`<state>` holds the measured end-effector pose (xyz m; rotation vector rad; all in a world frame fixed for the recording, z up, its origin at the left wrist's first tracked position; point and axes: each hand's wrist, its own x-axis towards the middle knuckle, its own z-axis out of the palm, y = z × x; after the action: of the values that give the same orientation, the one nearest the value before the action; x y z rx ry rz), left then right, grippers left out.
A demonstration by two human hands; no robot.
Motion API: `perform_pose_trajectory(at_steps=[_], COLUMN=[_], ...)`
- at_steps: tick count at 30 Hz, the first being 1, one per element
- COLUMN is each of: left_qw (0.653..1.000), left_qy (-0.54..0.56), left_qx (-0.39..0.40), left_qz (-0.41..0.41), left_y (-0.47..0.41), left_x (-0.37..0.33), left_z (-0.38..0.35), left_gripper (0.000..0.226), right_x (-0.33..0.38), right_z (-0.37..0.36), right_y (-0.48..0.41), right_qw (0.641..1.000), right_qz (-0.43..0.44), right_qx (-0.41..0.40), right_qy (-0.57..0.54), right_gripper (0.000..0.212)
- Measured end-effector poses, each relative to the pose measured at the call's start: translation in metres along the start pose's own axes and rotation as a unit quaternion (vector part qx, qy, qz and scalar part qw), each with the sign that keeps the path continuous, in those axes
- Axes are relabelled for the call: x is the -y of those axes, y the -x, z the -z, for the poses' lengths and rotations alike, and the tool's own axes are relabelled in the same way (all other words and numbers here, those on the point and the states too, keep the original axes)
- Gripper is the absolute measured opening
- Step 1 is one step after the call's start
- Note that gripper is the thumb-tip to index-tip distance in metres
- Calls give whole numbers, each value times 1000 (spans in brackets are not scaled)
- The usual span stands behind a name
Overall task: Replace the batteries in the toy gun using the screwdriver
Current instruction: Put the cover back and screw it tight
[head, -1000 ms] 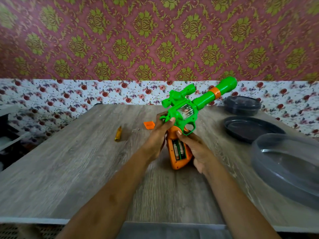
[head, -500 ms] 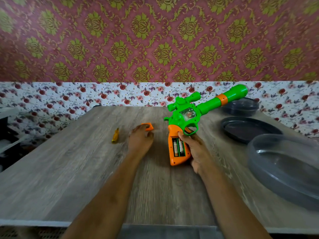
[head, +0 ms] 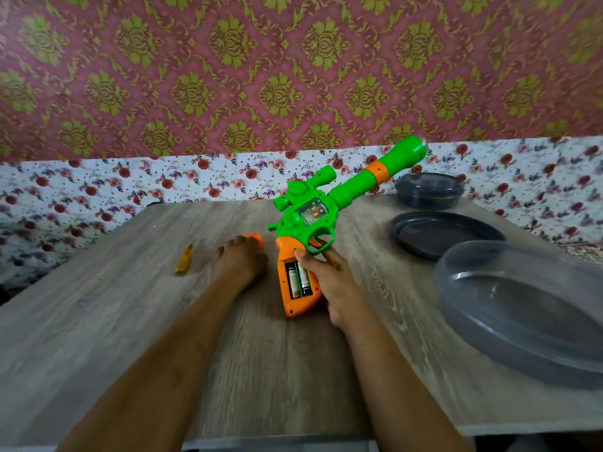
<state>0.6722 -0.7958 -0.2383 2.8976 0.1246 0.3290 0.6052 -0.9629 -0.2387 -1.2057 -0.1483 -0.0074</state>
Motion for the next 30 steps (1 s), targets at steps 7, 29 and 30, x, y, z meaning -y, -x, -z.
perform_pose_trajectory(at_steps=[7, 29, 30], left_qw=[994, 761, 763], left_qy=[-16, 647, 644], left_qx=[-22, 25, 28], left_qz=[-104, -41, -42], left_y=[31, 77, 77], left_x=[16, 28, 28], left_z=[16, 52, 52], left_gripper=[36, 31, 31], right_x=[0, 3, 3], right_z=[0, -2, -2], right_y=[1, 5, 4], right_qw=[1000, 999, 999], right_qz=[-5, -7, -9], right_qx=[-19, -32, -33], right_qy=[-12, 6, 8], right_gripper=[13, 14, 14])
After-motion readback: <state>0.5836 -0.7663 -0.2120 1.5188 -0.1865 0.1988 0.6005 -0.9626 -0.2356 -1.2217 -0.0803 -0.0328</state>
